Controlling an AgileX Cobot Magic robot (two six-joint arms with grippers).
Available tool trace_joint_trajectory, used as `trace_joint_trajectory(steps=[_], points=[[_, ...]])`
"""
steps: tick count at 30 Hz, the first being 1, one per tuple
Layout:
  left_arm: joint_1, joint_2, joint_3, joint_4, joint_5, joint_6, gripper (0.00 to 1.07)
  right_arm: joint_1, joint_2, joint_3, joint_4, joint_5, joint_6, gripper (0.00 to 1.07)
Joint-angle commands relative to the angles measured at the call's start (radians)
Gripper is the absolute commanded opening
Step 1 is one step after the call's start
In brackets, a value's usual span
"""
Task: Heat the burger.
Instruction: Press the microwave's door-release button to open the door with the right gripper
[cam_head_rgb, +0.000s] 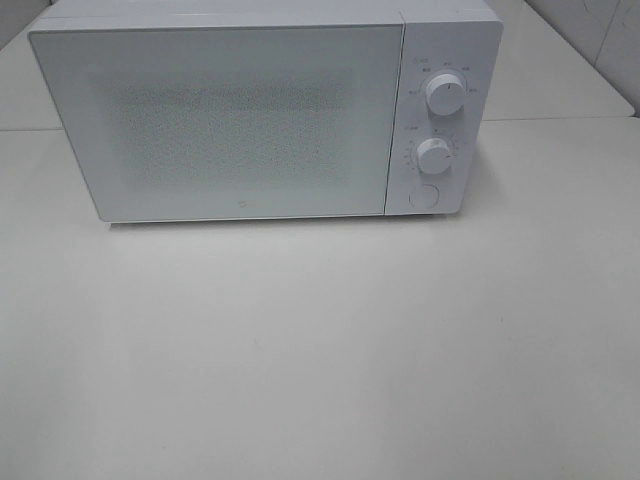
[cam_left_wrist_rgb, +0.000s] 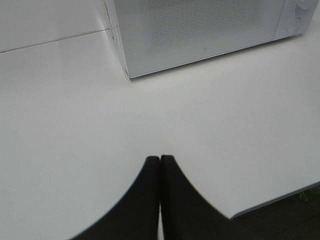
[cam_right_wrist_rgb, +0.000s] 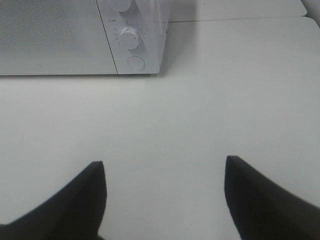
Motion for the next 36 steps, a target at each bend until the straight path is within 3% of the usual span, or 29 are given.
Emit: trace_joint_trajectory(steps=[1,26,36], points=[[0.003,-0.019,0.004,-0.011,-0.015,-0.003,0.00,0.003,-0.027,0.002,-0.004,-0.014,-0.002,0.64],[0.003,-0.019,0.004,-0.011,-0.015,-0.003,0.00,0.003,-0.017,0.002,-0.005,-0.017,-0.001,0.64],[0.003,-0.019,0.004,-0.011,-0.015,-0.003,0.00,0.003,0.137,-0.046,0.000,-0.105,0.000,0.64]])
